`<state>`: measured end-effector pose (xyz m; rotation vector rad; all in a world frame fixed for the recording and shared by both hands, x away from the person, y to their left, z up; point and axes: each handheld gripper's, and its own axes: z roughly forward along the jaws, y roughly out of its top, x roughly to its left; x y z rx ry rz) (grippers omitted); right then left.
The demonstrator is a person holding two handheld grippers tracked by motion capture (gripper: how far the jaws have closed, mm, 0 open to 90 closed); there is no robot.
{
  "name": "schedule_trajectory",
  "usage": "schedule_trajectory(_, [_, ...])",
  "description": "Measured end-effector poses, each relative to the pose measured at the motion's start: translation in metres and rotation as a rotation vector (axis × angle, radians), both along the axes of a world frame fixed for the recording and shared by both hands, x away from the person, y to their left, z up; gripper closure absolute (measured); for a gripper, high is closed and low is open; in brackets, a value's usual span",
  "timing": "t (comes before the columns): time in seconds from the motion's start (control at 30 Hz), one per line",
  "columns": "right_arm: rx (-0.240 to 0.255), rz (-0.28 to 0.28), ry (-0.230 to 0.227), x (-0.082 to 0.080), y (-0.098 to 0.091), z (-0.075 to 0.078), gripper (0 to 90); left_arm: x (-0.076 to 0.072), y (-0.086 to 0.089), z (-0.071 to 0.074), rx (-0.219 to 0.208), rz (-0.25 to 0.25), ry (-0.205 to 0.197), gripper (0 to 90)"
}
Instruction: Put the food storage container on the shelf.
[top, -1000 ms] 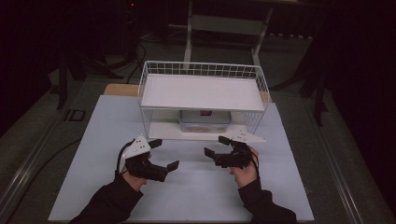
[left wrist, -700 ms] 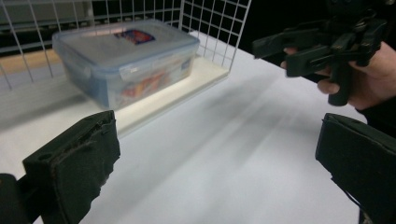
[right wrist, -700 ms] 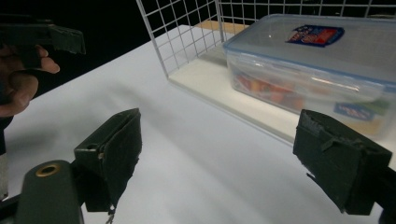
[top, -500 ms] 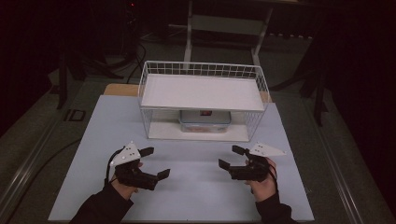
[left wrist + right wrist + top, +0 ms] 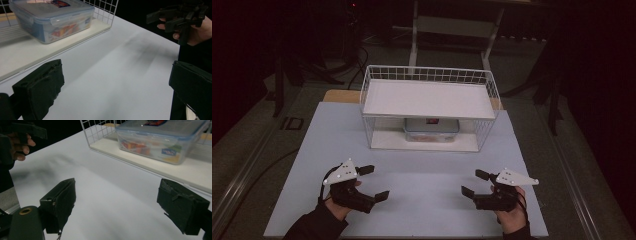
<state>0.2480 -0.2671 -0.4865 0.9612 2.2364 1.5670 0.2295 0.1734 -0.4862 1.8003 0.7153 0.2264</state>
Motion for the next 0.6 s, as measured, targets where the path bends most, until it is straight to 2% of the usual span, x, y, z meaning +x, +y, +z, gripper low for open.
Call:
schedule_trajectory(0.23, [-0.023, -0.028, 0.019, -0.009, -0.015, -0.008, 15.9, -0.007, 0.011, -0.010, 0.025, 0.039, 0.004, 0.0])
schedule_trajectory(0.33, [-0.017, -0.031, 0.024, -0.010, -0.018, -0.009, 16.7, -0.010, 0.014, -0.012, 0.034, 0.042, 0.004, 0.0])
schedule_trajectory(0.4, [-0.041, -0.043, 0.026, -0.011, -0.021, -0.010, 16.9, -0.013, 0.016, -0.013, 0.053, 0.041, -0.008, 0.0])
schedule_trajectory(0.47, [-0.056, -0.038, 0.015, -0.012, -0.021, -0.009, 16.8, -0.015, 0.017, -0.014, 0.048, 0.039, -0.008, 0.0])
schedule_trajectory(0.53, [-0.052, -0.025, 0.005, -0.014, -0.022, -0.009, 16.8, -0.015, 0.017, -0.014, 0.045, 0.044, -0.015, 0.0])
schedule_trajectory(0.6, [-0.046, -0.012, 0.001, -0.014, -0.025, -0.010, 16.8, -0.014, 0.018, -0.014, 0.022, 0.045, -0.014, 0.0])
